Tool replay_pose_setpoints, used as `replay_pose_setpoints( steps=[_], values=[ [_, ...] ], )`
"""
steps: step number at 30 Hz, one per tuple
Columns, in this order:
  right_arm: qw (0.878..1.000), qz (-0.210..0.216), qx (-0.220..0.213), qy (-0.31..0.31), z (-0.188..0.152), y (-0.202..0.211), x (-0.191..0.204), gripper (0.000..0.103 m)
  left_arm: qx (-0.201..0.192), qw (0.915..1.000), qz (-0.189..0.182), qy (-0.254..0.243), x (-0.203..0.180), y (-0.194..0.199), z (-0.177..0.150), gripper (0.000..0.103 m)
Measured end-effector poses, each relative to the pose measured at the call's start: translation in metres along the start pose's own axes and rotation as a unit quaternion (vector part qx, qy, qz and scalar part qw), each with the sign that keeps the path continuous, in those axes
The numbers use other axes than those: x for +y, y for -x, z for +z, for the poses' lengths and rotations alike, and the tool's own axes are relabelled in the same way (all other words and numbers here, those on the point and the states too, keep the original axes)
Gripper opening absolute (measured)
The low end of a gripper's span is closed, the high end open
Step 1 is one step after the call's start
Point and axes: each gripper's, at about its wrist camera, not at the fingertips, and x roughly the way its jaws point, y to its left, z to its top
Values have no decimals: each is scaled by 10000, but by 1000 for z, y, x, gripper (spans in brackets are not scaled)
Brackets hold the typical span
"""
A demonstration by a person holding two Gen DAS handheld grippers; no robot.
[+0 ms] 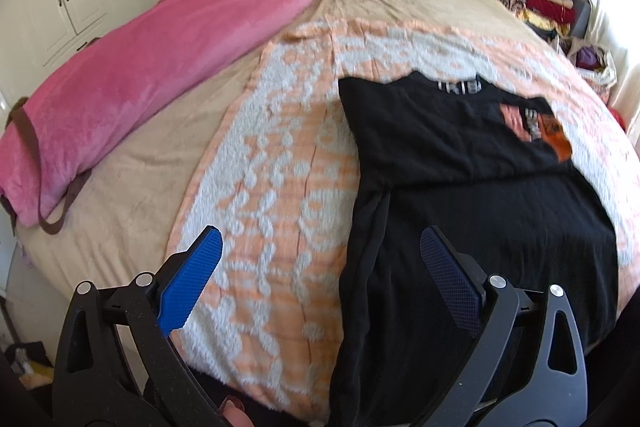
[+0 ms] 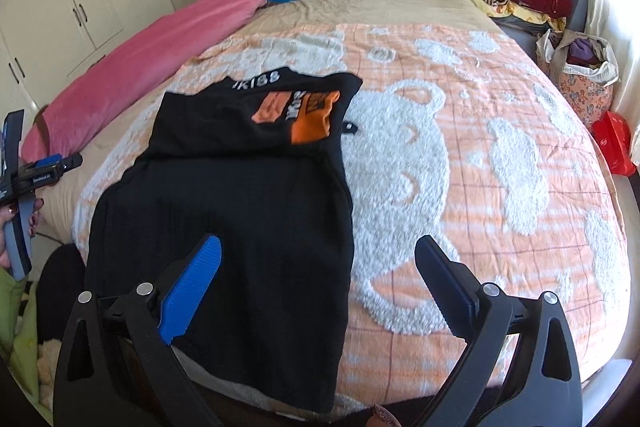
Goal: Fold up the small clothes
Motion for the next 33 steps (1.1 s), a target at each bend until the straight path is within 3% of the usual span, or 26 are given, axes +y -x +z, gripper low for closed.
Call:
replay_pose_setpoints(
  steps=[8, 15, 24, 28, 29, 30, 31, 33],
  values=[
    [9982, -69, 603, 25, -19, -20, 8, 97, 408, 9991, -98, -81, -1, -8, -37, 93],
    [9954, -123, 952, 31, -27, -34, 14, 97, 709, 9973, -177, -66, -1, -19, -50, 93],
    [9838, -316, 1762, -114, -38, -70, 16, 97, 1590, 9864, -414, 26, -7, -57, -79, 93],
    [9775, -29, 2065, -424, -46, -86, 7, 96, 1867, 9810, -510, 131, -9, -69, -91, 93],
    [9760, 3, 2125, -476, -47, -88, 5, 92, 1897, 9803, -533, 145, -10, -71, -92, 93],
    [9754, 9, 2145, -509, -48, -89, 4, 78, 1902, 9801, -547, 156, -10, -71, -93, 93],
    [9765, 68, 2089, -522, -48, -86, 4, 58, 1896, 9801, -565, 163, -10, -71, -93, 91],
    [9795, 261, 1945, -459, -46, -79, 7, 33, 1857, 9801, -672, 189, -10, -70, -94, 79]
  ],
)
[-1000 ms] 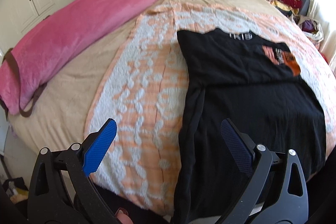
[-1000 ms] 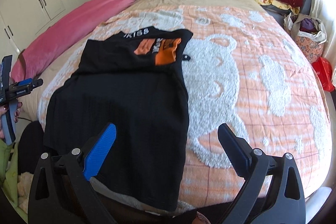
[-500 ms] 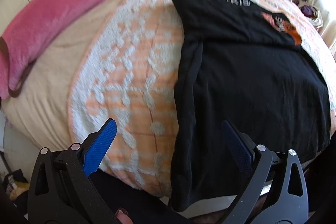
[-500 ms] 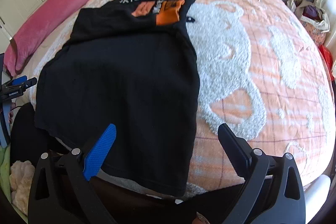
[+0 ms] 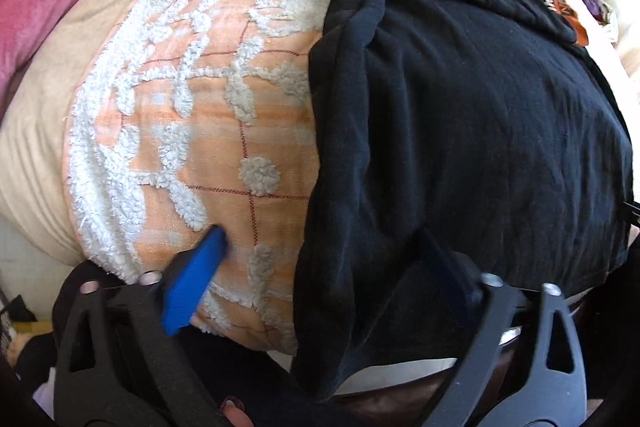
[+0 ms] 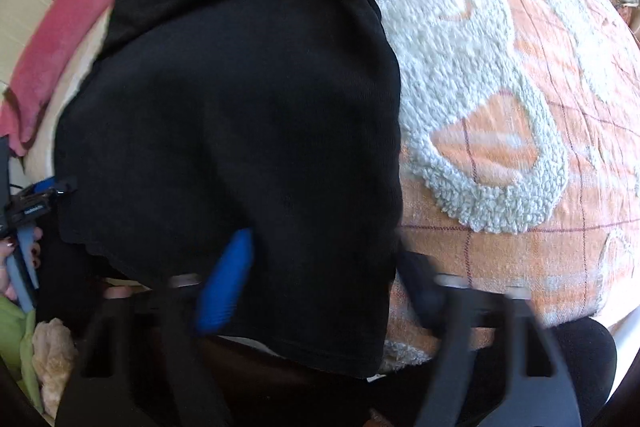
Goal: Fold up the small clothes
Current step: 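Lower both grippers onto the sweatshirt hem and close them on it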
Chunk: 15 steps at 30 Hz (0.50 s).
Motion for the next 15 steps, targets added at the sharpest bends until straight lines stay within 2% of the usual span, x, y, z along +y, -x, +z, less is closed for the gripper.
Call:
replay_pose_setpoints(
  steps=[1, 2, 3, 4, 6, 8, 9, 10, 15],
  values=[
    [9999, -4, -87, 75, -1, 4, 3, 23, -23, 10000, -31, -10, 0, 1, -1, 70],
    [9998, 38, -148, 150, -1, 8, 6, 18, -47, 10000, -58, -28, 0, 3, -1, 65],
    [9995, 75, -199, 215, -1, 10, 8, 13, -79, 9999, -115, -46, -1, 6, -2, 55],
    [9994, 77, -231, 258, -2, 12, 10, 13, -86, 9998, -167, -60, -2, 8, -2, 48],
    [9995, 66, -201, 216, -2, 12, 8, 13, -73, 9997, -229, -96, -2, 9, -2, 46],
    [9999, 57, -162, 25, -1, 10, 0, 21, -42, 9996, -254, -76, -1, 8, -2, 47],
    [9998, 30, -158, -72, 1, 10, -3, 34, -36, 9996, -283, -52, 0, 8, -3, 49],
    [9996, -41, -181, -205, 1, 11, -8, 42, -29, 9996, -295, -41, 0, 7, -2, 50],
    [9993, -44, 94, -348, -4, 5, -18, 43, -4, 9996, -288, -45, 3, 1, -3, 53]
  ],
)
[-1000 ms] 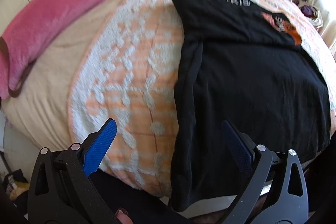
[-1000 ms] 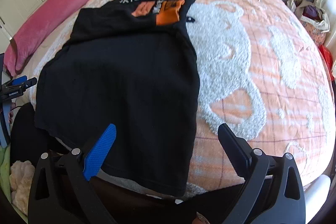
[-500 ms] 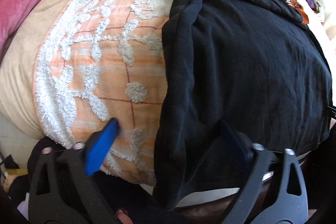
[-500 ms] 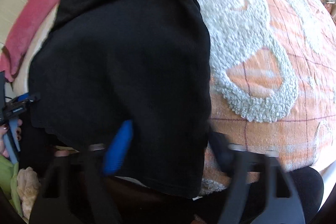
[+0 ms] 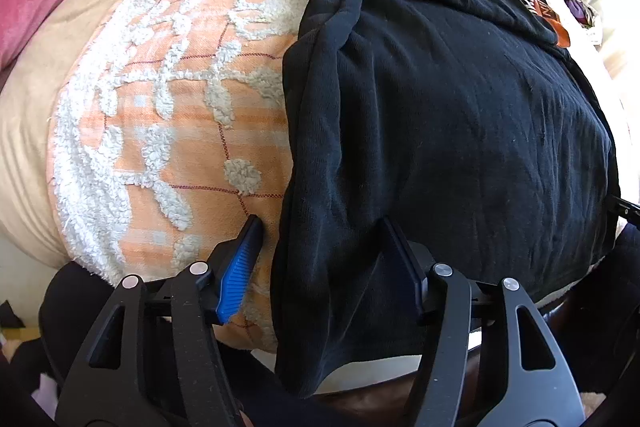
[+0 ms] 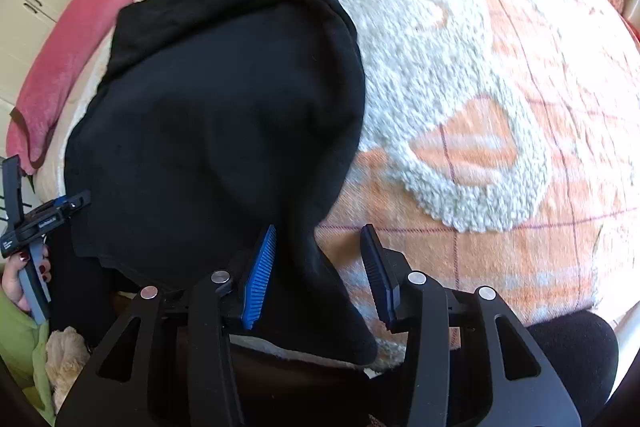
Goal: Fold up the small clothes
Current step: 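Lower both grippers onto the sweatshirt hem and close them on it, then lift the hem with both grippers and fold it toward the collar, release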
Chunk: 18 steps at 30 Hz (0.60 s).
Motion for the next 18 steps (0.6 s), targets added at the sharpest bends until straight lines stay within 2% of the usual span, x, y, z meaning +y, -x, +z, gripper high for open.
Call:
replay_pose_setpoints(
  steps=[2, 3, 4, 5, 6, 7, 10, 13, 15, 18],
  values=[
    [9999, 46, 119, 11, -1, -3, 0, 44, 2, 10000, 20, -12, -1, 0, 2, 53],
    [9999, 98, 127, 8, -2, -3, 1, 38, -5, 10000, 30, -22, 0, 0, 2, 52],
    [9995, 280, 119, 7, -2, -2, 1, 22, -15, 10000, 22, -25, -1, -1, 4, 48],
    [9989, 448, 107, 13, -3, 0, 0, 15, -29, 10000, 1, -25, -2, -1, 4, 45],
    [9985, 542, 55, 27, -4, 3, 0, 12, -47, 10000, -29, -31, -4, -2, 7, 38],
    [9984, 568, 9, 32, -3, 5, 1, 11, -77, 9999, -75, -37, -4, 0, 7, 25],
    [9958, 878, -251, 3, -3, 18, -3, 11, -297, 9995, -139, -20, -5, 12, 10, 8],
    [9913, 1162, -613, -39, -3, 37, -11, 8, -574, 9971, -446, 219, 8, 28, 15, 1],
    [9871, 1372, -810, -143, 0, 47, -19, 8, -878, 9931, -709, 309, 15, 43, 20, 1],
    [9807, 1618, -1085, -184, 5, 62, -26, 8, -1228, 9887, -825, 236, 14, 63, 29, 1]
  ],
)
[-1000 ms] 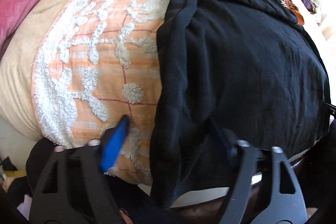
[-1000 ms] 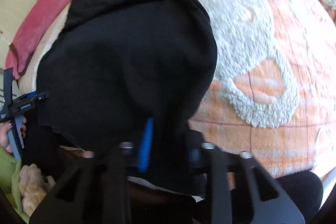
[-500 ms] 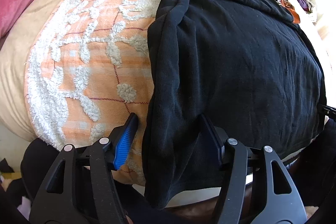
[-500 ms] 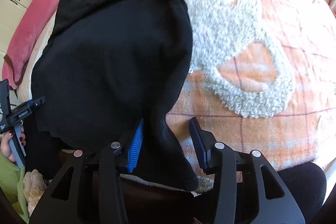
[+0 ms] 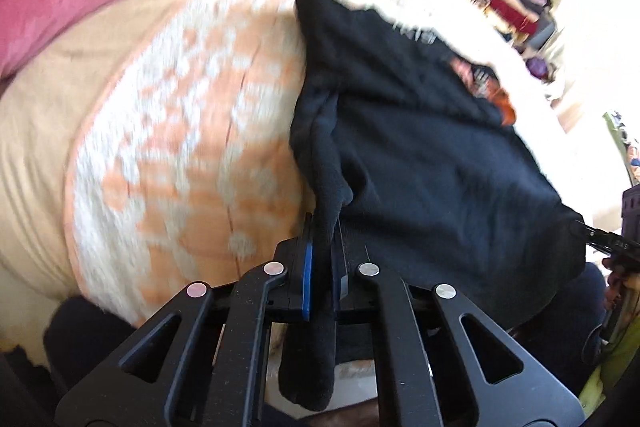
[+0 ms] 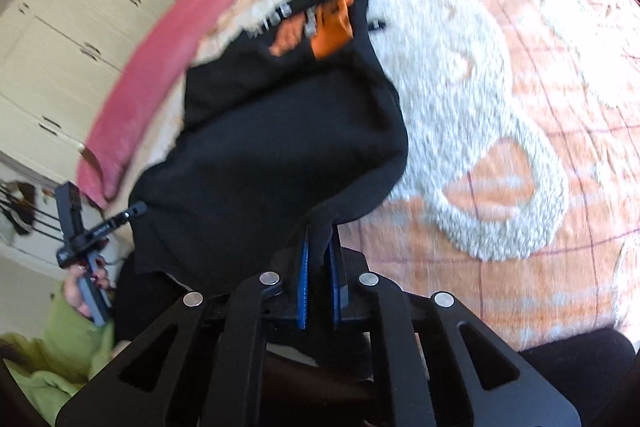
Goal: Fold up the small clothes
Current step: 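Lift the hem with both grippers and fold it toward the collar, release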
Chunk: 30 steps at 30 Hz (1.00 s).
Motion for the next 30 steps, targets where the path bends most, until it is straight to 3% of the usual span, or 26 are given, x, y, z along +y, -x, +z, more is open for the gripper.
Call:
replay_pose_setpoints(
  steps=[6, 12, 18, 26, 30],
  values=[
    [9986, 274, -438, 94, 24, 10, 12, 8, -316, 9994, -163, 46, -3, 19, 17, 1],
    [9954, 318, -869, 228, 65, 13, 19, 8, -534, 9976, -261, 349, 3, 11, 51, 1],
    [9936, 299, -1055, 281, 109, -11, 25, 8, -640, 9964, -266, 498, 6, -4, 93, 1],
    [9919, 29, -1265, -68, 167, -54, 10, 8, -430, 9949, -276, 870, 19, -50, 135, 2],
    [9921, -245, -1204, -261, 179, -79, -9, 8, -245, 9957, -63, 893, 25, -77, 144, 2]
  ],
)
